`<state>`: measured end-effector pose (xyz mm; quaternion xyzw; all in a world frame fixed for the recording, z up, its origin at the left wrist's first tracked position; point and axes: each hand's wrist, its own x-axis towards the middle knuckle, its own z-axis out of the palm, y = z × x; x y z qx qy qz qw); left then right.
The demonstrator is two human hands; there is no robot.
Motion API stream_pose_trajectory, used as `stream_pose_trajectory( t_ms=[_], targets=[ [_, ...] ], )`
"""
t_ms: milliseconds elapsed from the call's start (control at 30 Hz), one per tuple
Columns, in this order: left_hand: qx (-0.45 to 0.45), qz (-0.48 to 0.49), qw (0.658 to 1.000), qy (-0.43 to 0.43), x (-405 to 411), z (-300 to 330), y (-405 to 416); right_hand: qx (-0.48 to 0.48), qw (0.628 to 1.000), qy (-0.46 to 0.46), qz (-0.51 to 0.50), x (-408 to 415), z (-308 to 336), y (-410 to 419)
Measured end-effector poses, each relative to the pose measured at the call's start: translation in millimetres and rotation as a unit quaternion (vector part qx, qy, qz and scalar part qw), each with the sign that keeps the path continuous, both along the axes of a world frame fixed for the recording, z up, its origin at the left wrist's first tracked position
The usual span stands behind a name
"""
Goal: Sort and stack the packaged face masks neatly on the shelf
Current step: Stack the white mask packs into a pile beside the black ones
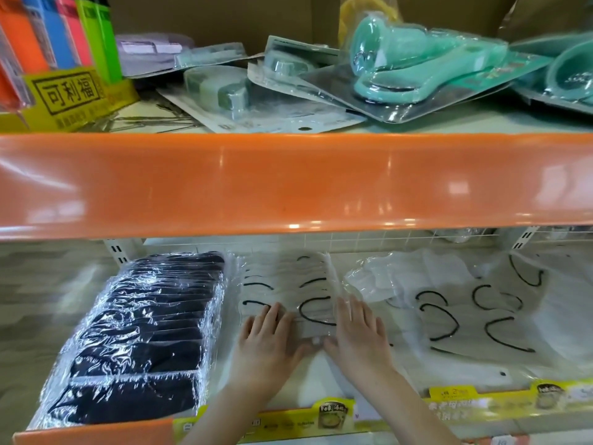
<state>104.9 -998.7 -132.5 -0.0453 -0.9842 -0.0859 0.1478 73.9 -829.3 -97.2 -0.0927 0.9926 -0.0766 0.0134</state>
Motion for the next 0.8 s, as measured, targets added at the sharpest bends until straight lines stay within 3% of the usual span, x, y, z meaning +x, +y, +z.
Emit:
stream_pose_trajectory(
  t_ms=[200, 333, 500, 800],
  targets=[
    [0.013, -0.034, 0.995, 0.088, -6.1, 4.7, 26.3, -0.021, 0.999, 0.022, 0.01, 2.5, 3.8, 26.1],
    [0.02, -0.064, 0.991, 0.112, -10.3, 5.4, 55.7, -0.028, 0.999, -0.029, 0.014, 2.3, 1.2, 42.4],
    [0.036, -0.06, 0.994, 0.087, -15.6, 4.1, 85.1, -0.025, 0.998, -0.056, -0.004, -7.8, 3.3, 57.9],
    [0.08, 0.025, 0.995, 0.058, -22.2, 6.9, 118.4, -0.189, 0.979, -0.047, -0.053, -29.7, 28.5, 103.8]
  ],
)
